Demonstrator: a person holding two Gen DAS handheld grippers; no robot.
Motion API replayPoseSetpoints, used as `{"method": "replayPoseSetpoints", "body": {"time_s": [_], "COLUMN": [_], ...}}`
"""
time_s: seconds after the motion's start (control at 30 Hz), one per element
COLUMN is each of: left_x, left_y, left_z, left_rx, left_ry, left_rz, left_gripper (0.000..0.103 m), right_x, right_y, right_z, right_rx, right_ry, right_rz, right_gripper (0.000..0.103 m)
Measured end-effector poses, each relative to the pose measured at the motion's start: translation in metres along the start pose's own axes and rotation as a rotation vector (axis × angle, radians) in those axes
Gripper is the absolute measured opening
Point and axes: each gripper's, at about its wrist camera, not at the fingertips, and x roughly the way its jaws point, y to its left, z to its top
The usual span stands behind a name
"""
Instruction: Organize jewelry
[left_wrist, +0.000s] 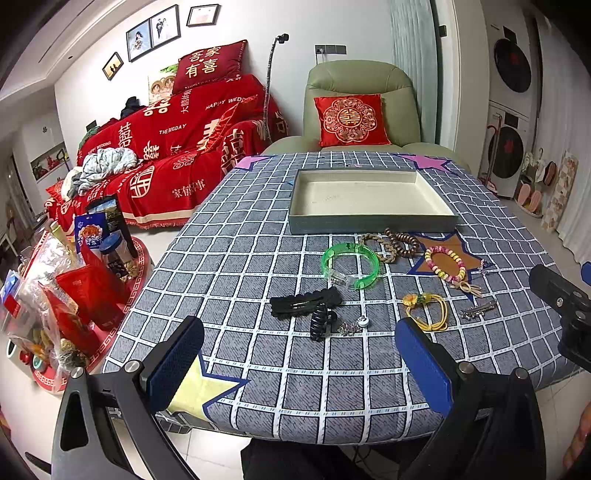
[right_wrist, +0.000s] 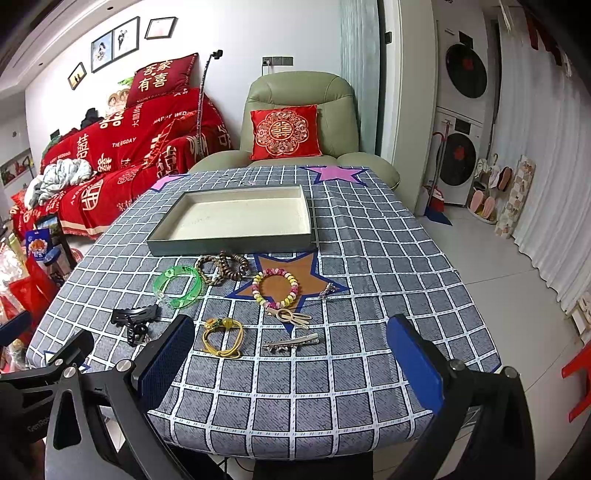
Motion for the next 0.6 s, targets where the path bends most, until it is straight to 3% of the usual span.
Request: {"method": "replayPoseSetpoints", "body": {"time_s": [0.6], "left_x": [0.0002], "left_y": [0.0005], "left_z": [-0.0049], "left_rx": [0.003], "left_ry": [0.005], "left_rz": [0.0], "left_gripper": [0.103], "right_x": [-0.0003], "right_y": [0.0001], "right_z": [-0.0002], "right_rx": [0.0], "right_ry": [0.002], "right_rz": [0.0], "right_gripper": [0.103]}}
